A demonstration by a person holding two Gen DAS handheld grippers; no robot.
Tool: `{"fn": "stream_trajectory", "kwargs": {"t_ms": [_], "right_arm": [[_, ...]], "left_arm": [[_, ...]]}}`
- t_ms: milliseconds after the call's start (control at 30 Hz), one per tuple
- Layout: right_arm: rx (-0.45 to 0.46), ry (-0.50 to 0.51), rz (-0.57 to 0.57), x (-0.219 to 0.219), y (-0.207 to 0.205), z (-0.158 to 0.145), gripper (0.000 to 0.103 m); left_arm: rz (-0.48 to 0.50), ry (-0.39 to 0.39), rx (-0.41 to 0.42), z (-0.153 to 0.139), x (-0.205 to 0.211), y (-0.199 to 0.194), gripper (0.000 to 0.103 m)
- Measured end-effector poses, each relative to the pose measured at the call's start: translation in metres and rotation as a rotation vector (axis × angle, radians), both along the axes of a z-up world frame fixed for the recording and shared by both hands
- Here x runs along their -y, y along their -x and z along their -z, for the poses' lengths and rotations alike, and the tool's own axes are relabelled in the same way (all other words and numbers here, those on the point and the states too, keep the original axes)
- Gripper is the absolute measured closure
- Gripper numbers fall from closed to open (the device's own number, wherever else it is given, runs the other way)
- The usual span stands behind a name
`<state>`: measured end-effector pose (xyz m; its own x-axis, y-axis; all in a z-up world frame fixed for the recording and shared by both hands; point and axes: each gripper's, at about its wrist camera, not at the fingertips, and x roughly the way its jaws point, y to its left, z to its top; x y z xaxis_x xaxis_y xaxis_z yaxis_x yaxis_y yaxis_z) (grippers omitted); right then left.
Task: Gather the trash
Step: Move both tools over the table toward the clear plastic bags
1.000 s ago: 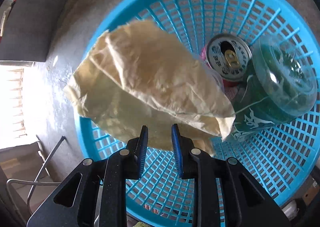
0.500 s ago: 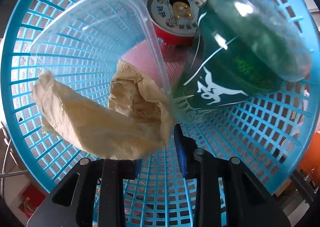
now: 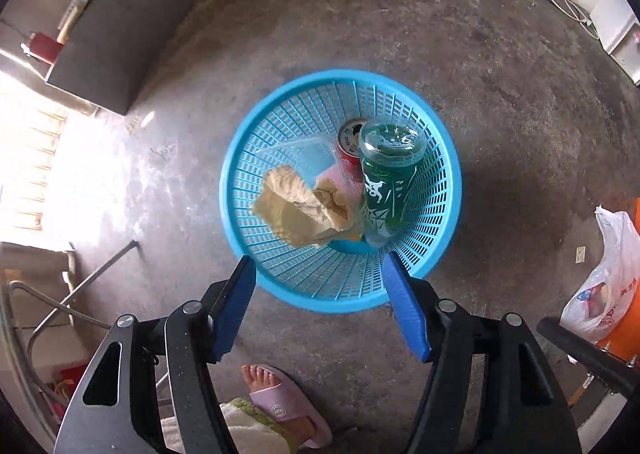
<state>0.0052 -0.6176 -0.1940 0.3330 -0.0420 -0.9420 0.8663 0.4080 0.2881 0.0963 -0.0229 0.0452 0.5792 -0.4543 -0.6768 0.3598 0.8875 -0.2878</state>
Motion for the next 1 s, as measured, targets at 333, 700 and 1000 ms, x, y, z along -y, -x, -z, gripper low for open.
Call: {"fn": "stream_trajectory", "kwargs": {"t_ms": [333, 700, 1000], "right_arm": [[0.367, 0.042, -0.214, -0.110, -0.019, -0.128, 0.038], [0.561, -0.174, -0.752, -0.312, -0.136, -0.171, 0.033], [0.481, -0.384, -0.925, -0.410, -0.204, -0.145, 0.033]], "left_arm": [[-0.057, -0.099, 0.028, 0.011, -0.043, 0.021, 0.020], [-0.165, -0.016, -0.018, 0.042, -0.089, 0.001, 0.020], [-0.221, 0.190, -0.170, 0.081, -0.123, -0.047, 0.042]]}}
